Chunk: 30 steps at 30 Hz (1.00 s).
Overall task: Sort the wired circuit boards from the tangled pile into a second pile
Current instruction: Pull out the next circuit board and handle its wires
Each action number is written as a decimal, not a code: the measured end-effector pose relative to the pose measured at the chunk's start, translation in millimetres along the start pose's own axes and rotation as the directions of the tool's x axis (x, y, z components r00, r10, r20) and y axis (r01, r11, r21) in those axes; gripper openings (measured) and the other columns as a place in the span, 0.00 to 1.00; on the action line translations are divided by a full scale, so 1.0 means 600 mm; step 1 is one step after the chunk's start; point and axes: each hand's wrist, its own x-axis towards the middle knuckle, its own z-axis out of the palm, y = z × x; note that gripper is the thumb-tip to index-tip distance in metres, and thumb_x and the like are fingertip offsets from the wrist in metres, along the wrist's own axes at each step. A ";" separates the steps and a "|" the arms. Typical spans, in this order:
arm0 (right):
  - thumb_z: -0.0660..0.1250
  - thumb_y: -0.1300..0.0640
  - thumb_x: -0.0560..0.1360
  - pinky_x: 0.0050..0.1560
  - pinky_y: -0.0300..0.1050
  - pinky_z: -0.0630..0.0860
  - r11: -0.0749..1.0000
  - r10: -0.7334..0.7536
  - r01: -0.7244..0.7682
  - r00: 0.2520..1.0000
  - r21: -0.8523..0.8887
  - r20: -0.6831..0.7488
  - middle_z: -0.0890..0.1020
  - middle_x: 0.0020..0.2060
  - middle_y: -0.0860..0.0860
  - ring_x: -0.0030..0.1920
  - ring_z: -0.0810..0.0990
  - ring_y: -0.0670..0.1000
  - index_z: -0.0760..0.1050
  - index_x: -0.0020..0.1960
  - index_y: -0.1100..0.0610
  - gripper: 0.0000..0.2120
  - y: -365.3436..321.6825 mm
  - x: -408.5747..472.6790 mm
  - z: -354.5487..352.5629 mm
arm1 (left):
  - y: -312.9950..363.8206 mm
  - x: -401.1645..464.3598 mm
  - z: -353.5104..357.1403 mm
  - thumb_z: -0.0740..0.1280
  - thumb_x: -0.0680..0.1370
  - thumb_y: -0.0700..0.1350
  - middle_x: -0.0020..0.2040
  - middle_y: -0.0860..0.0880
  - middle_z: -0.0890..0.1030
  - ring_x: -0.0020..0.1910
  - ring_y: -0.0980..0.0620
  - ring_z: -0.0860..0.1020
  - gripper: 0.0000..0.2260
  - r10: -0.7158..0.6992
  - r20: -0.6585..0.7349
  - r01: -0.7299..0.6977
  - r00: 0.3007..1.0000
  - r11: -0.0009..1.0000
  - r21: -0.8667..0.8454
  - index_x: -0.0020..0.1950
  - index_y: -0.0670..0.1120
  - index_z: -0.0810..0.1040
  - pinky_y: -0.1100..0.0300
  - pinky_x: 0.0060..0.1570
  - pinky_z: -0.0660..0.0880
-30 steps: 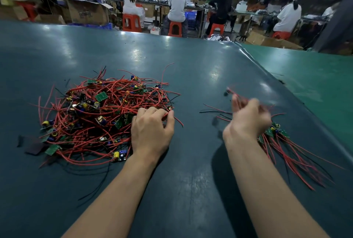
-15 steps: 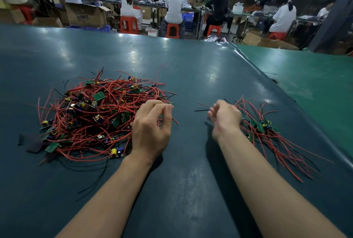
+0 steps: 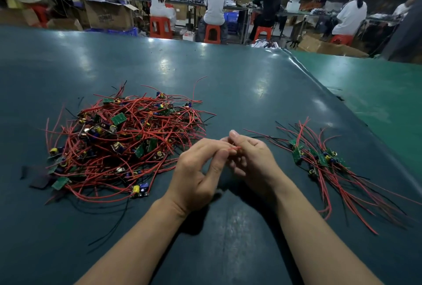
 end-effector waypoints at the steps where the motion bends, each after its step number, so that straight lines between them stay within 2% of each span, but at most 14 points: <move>1: 0.68 0.49 0.73 0.22 0.34 0.65 0.997 0.005 -0.005 1.000 0.076 -0.001 0.80 0.30 0.52 0.25 0.75 0.47 0.79 0.46 0.59 0.13 -0.003 0.001 -0.002 | -0.002 0.002 -0.001 0.60 0.81 0.41 0.49 0.47 0.83 0.52 0.48 0.81 0.12 -0.011 -0.047 0.013 0.999 0.999 0.052 0.49 0.38 0.82 0.48 0.52 0.77; 4: 0.71 0.55 0.68 0.33 0.36 0.77 0.963 0.030 -0.018 0.999 0.268 -0.043 0.85 0.40 0.56 0.34 0.82 0.49 0.77 0.53 0.59 0.15 -0.007 0.006 -0.004 | -0.008 0.008 -0.006 0.60 0.81 0.43 0.41 0.51 0.81 0.43 0.51 0.79 0.13 -0.123 -0.218 0.150 0.968 0.982 0.113 0.44 0.41 0.82 0.56 0.46 0.75; 7: 0.69 0.66 0.67 0.41 0.38 0.81 0.926 0.053 -0.047 0.999 0.374 -0.007 0.85 0.42 0.57 0.39 0.84 0.50 0.79 0.54 0.62 0.15 -0.006 0.010 -0.003 | -0.007 0.009 -0.001 0.61 0.81 0.44 0.33 0.49 0.81 0.32 0.51 0.79 0.12 -0.401 -0.230 0.375 0.887 0.915 -0.149 0.43 0.42 0.82 0.60 0.35 0.75; 9: 0.69 0.68 0.65 0.45 0.40 0.82 0.927 0.074 -0.073 0.997 0.369 0.012 0.85 0.42 0.56 0.40 0.84 0.51 0.80 0.52 0.62 0.16 -0.003 0.016 -0.001 | -0.007 0.013 0.000 0.61 0.80 0.44 0.30 0.46 0.80 0.28 0.48 0.77 0.13 -0.492 -0.230 0.424 0.840 0.859 -0.288 0.42 0.41 0.82 0.61 0.31 0.74; 11: 0.71 0.68 0.64 0.47 0.42 0.82 0.932 0.089 -0.096 0.995 0.350 0.035 0.84 0.40 0.56 0.40 0.84 0.52 0.82 0.49 0.61 0.14 -0.003 0.018 0.000 | -0.008 0.019 -0.004 0.62 0.79 0.44 0.30 0.46 0.80 0.29 0.51 0.77 0.13 -0.554 -0.232 0.440 0.800 0.804 -0.400 0.40 0.42 0.83 0.62 0.31 0.73; 13: 0.72 0.66 0.64 0.42 0.42 0.82 0.942 0.096 -0.120 0.991 0.312 0.092 0.83 0.37 0.54 0.37 0.83 0.51 0.84 0.45 0.59 0.11 -0.006 0.018 -0.007 | -0.008 0.023 -0.010 0.64 0.76 0.45 0.30 0.48 0.81 0.31 0.52 0.77 0.13 -0.640 -0.199 0.457 0.742 0.700 -0.549 0.36 0.46 0.84 0.62 0.32 0.73; 15: 0.76 0.64 0.63 0.37 0.40 0.79 0.963 0.095 -0.138 0.977 0.230 0.189 0.83 0.35 0.51 0.35 0.82 0.48 0.86 0.43 0.57 0.09 -0.012 0.010 -0.015 | -0.006 0.025 -0.015 0.63 0.75 0.49 0.31 0.46 0.81 0.31 0.51 0.77 0.15 -0.730 -0.099 0.486 0.676 0.543 -0.685 0.34 0.45 0.84 0.61 0.32 0.73; 17: 0.82 0.62 0.56 0.37 0.40 0.78 0.965 0.069 -0.124 0.970 0.231 0.234 0.83 0.34 0.51 0.36 0.82 0.47 0.85 0.41 0.57 0.14 -0.018 0.002 -0.021 | -0.007 0.027 -0.021 0.61 0.75 0.53 0.32 0.44 0.80 0.32 0.50 0.77 0.19 -0.768 0.037 0.507 0.639 0.385 -0.771 0.35 0.43 0.84 0.60 0.32 0.73; 18: 0.83 0.61 0.53 0.36 0.40 0.79 0.958 0.047 -0.104 0.976 0.268 0.211 0.84 0.34 0.52 0.36 0.83 0.47 0.85 0.40 0.57 0.16 -0.021 -0.002 -0.021 | -0.008 0.028 -0.023 0.60 0.76 0.54 0.32 0.43 0.80 0.32 0.50 0.77 0.21 -0.782 0.084 0.520 0.618 0.326 -0.789 0.35 0.42 0.84 0.60 0.33 0.73; 20: 0.79 0.60 0.59 0.36 0.39 0.79 0.946 -0.009 -0.023 0.995 0.322 0.099 0.85 0.36 0.52 0.35 0.83 0.47 0.85 0.39 0.56 0.09 -0.025 -0.003 -0.017 | -0.009 0.029 -0.019 0.56 0.80 0.53 0.33 0.43 0.81 0.32 0.51 0.78 0.24 -0.812 0.123 0.575 0.570 0.287 -0.767 0.35 0.42 0.84 0.60 0.33 0.73; 23: 0.69 0.60 0.69 0.41 0.41 0.80 0.949 -0.071 0.100 0.992 0.298 -0.107 0.87 0.41 0.53 0.38 0.84 0.49 0.78 0.43 0.56 0.03 -0.023 -0.001 -0.004 | -0.004 0.029 -0.005 0.55 0.82 0.50 0.34 0.42 0.81 0.30 0.50 0.77 0.22 -0.812 0.134 0.671 0.569 0.364 -0.645 0.42 0.39 0.82 0.60 0.32 0.73; 25: 0.66 0.58 0.74 0.44 0.43 0.79 0.947 -0.090 0.142 0.979 0.287 -0.185 0.87 0.45 0.54 0.44 0.85 0.51 0.72 0.45 0.55 0.03 -0.014 0.000 0.004 | -0.002 0.030 -0.005 0.56 0.78 0.58 0.36 0.40 0.81 0.30 0.47 0.77 0.27 -0.794 0.198 0.690 0.575 0.341 -0.639 0.44 0.38 0.83 0.59 0.34 0.75; 28: 0.62 0.60 0.80 0.44 0.43 0.77 0.941 -0.159 0.241 0.934 0.236 -0.319 0.87 0.45 0.54 0.45 0.84 0.51 0.67 0.47 0.54 0.05 -0.008 -0.001 0.012 | -0.007 0.032 -0.014 0.55 0.74 0.71 0.38 0.38 0.82 0.31 0.46 0.78 0.35 -0.756 0.296 0.690 0.584 0.271 -0.671 0.45 0.40 0.85 0.58 0.36 0.76; 30: 0.63 0.60 0.80 0.43 0.42 0.77 0.930 -0.211 0.305 0.901 0.207 -0.378 0.87 0.44 0.53 0.45 0.84 0.51 0.66 0.47 0.54 0.06 -0.006 -0.004 0.011 | -0.004 0.029 -0.009 0.60 0.71 0.70 0.40 0.40 0.83 0.32 0.47 0.78 0.33 -0.722 0.312 0.712 0.617 0.343 -0.613 0.49 0.41 0.83 0.58 0.36 0.75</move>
